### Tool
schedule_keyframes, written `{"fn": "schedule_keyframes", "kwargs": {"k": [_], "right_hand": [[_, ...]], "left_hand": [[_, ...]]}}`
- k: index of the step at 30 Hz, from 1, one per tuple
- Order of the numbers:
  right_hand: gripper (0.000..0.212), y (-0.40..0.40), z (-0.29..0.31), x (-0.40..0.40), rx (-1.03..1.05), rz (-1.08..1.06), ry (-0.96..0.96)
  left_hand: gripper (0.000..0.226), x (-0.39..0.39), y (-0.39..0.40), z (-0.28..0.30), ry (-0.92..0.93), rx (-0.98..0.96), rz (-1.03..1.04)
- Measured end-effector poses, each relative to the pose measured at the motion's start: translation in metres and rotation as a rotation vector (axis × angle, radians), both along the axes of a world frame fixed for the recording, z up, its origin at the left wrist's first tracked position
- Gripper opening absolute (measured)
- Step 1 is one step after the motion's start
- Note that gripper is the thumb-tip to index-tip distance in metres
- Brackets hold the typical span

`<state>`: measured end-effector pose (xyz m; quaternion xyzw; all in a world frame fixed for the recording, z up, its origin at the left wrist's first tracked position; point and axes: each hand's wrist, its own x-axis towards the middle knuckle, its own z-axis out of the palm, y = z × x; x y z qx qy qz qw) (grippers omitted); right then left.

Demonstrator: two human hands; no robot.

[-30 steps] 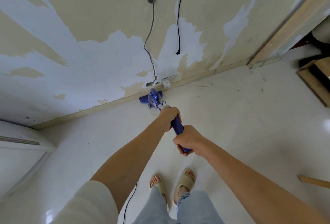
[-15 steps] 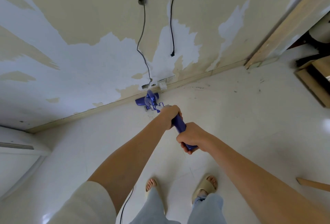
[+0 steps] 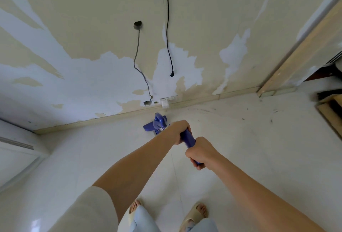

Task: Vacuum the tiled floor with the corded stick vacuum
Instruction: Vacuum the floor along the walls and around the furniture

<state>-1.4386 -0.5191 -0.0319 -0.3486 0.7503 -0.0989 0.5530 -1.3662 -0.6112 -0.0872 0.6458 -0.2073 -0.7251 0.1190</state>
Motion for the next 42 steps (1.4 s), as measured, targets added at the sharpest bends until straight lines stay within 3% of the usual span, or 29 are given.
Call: {"fn": "schedule_keyframes", "kwargs": {"k": [11,21,27,38,42], "right_hand": [[0.030,0.023,-0.007,0.024,0.015,-0.138,-0.249],[0.029,-0.017,-0.035,0.022,0.056,-0.054,-0.144],[0.014,-0.029,-0.022,0.003,0.086,0.011,-0.127],[0.014,-0.010,0.006,0.003,0.096,-0.013,-0.134],[0.013,-0.021,0.000,0.003,0.090,-0.029,-0.124]], "left_hand": [[0.019,0.012,0.013,0.007,0.014,0.058,-0.075],[0.015,0.012,-0.021,-0.020,-0.040,-0.019,-0.061],[0.014,0.003,-0.027,-0.010,-0.002,-0.024,-0.057],[0.018,0.003,-0.010,0.000,0.112,0.051,0.004],[0.015,0.003,-0.020,-0.001,0.075,0.038,-0.006]]}}
